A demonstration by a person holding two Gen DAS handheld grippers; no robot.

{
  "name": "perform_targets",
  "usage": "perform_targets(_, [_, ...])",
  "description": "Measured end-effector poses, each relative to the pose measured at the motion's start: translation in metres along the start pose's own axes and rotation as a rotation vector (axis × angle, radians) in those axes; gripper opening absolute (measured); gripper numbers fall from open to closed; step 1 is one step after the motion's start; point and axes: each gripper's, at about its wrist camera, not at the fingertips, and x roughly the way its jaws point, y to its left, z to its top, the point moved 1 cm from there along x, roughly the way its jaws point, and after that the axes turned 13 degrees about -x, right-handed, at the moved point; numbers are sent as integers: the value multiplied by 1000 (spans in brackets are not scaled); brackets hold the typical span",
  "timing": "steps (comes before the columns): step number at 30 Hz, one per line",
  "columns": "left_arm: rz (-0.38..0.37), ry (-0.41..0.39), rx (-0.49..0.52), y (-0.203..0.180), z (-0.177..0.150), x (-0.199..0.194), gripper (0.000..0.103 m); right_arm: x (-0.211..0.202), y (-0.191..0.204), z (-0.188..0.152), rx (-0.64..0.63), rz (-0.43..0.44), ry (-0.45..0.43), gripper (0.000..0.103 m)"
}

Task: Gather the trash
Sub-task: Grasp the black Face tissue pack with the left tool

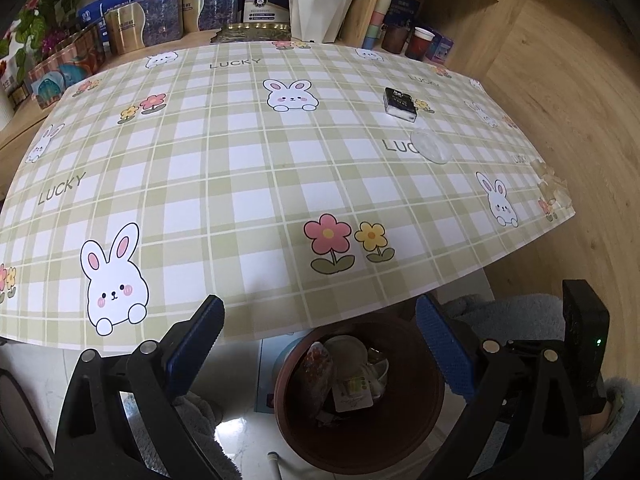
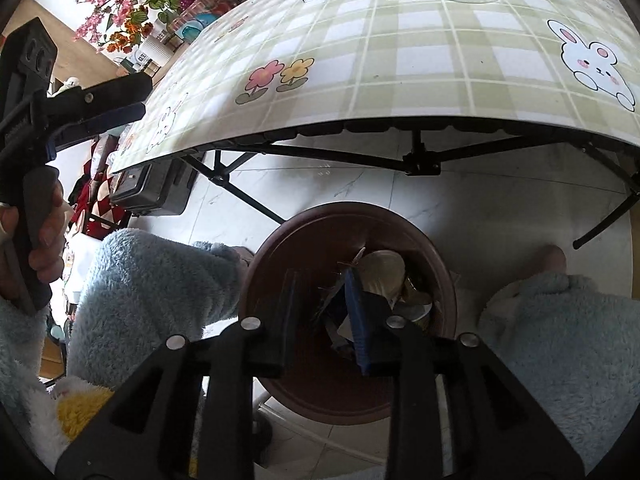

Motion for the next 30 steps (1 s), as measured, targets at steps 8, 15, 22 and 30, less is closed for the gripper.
perform_targets(8, [-4,13,-6,-11,7,13,95,-65,-21,47,-74,-239,-159,92])
perform_targets(15, [-53,44,6,-37,16,42,95,-112,-70,78,-19,-403,-235,96])
perform_targets(22, [-121,88,100,-83,51,86,95,-124,-126,87,157,-435,-295,96])
perform_targets(30, [-135,51,154,-136,140,141,95,-109,-168,112,243,-459,-293,96])
